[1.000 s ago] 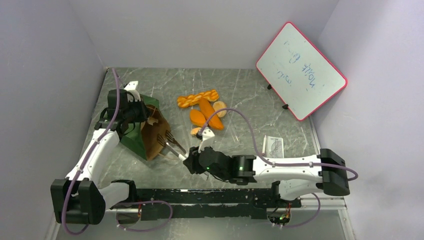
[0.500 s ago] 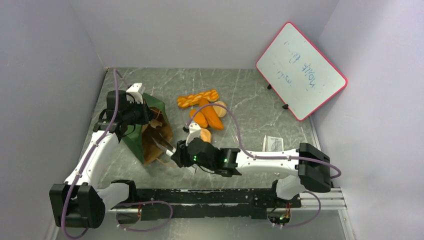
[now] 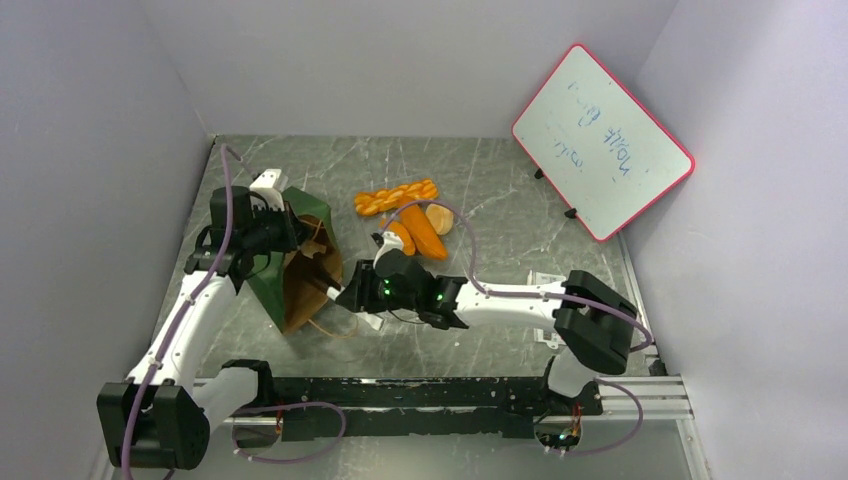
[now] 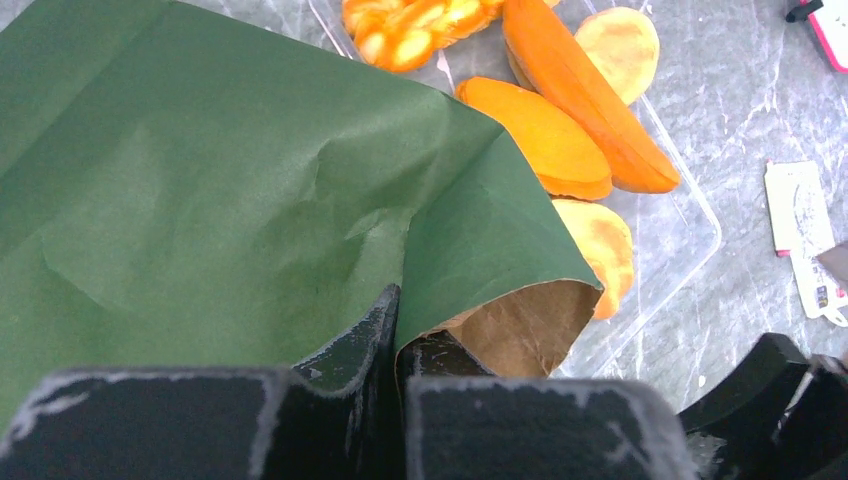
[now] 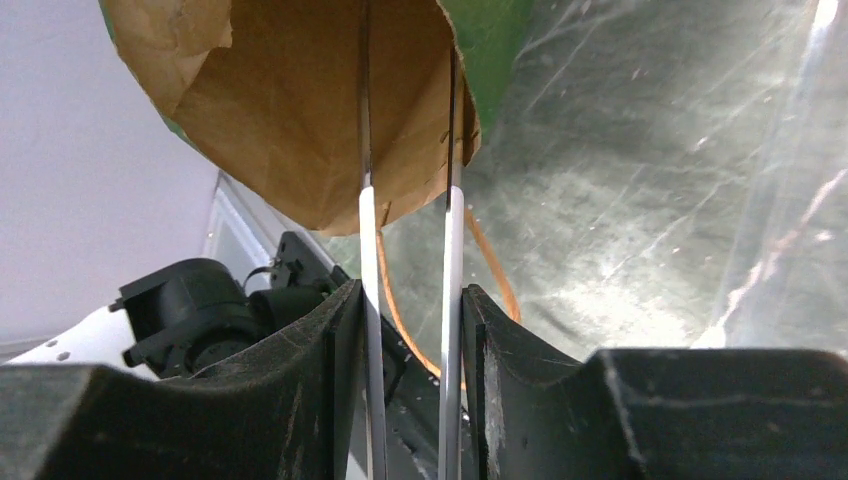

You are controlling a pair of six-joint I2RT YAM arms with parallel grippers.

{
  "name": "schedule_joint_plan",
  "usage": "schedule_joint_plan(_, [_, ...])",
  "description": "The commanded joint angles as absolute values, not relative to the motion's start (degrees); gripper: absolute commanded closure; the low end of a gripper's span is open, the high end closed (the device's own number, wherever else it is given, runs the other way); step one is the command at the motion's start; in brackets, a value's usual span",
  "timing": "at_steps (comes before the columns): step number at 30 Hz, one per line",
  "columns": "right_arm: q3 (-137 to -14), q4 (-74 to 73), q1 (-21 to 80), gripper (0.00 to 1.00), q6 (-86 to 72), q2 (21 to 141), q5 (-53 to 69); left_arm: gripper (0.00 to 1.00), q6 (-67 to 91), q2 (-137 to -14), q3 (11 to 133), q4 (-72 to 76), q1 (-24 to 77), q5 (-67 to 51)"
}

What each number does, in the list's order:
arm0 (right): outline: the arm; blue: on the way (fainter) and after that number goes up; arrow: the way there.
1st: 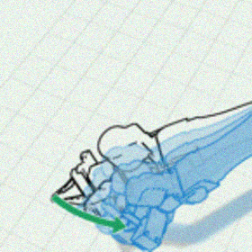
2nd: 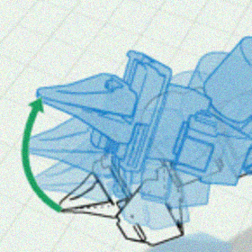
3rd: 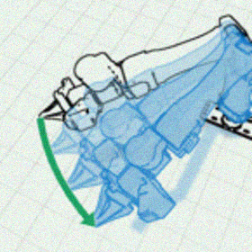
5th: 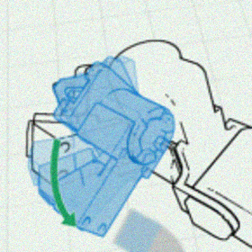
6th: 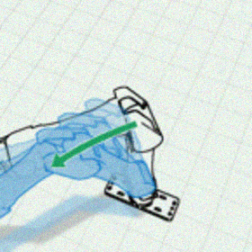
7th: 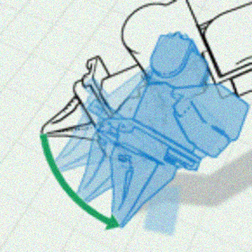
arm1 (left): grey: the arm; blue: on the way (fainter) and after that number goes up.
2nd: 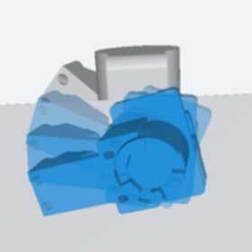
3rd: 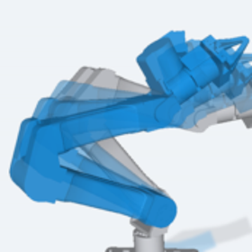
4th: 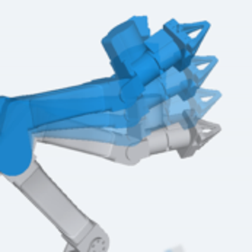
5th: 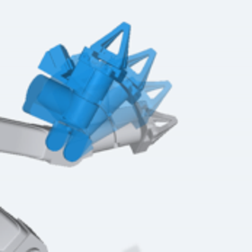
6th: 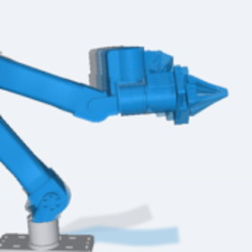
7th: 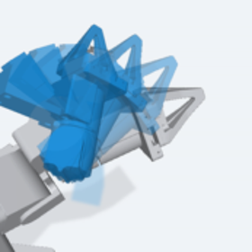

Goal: Take the fake bread out of the paper bag
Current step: Take out the fake bread from the paper bag.

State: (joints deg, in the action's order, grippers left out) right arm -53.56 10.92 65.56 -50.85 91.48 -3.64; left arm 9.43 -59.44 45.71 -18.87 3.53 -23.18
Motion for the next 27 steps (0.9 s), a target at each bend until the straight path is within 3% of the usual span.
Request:
schedule_joint_plan(1, [-56.4, 14.6, 64.6, 0.59, -58.3, 93.9, 1.7, 0.93, 12.3, -57.7, 43.3, -14.2, 3.3, -22.7])
schedule_joint_plan(9, [-59.9, 12.3, 63.6, 0.6, -64.0, 98.6, 2.9, 0.93, 18.0, -56.6, 38.2, -7.6, 3.6, -21.2])
schedule_joint_plan(27, [-67.7, 8.1, 61.7, 0.6, -74.1, 107.8, 5.0, 0.93, 25.0, -53.3, 37.9, -7.9, 11.3, -2.4])
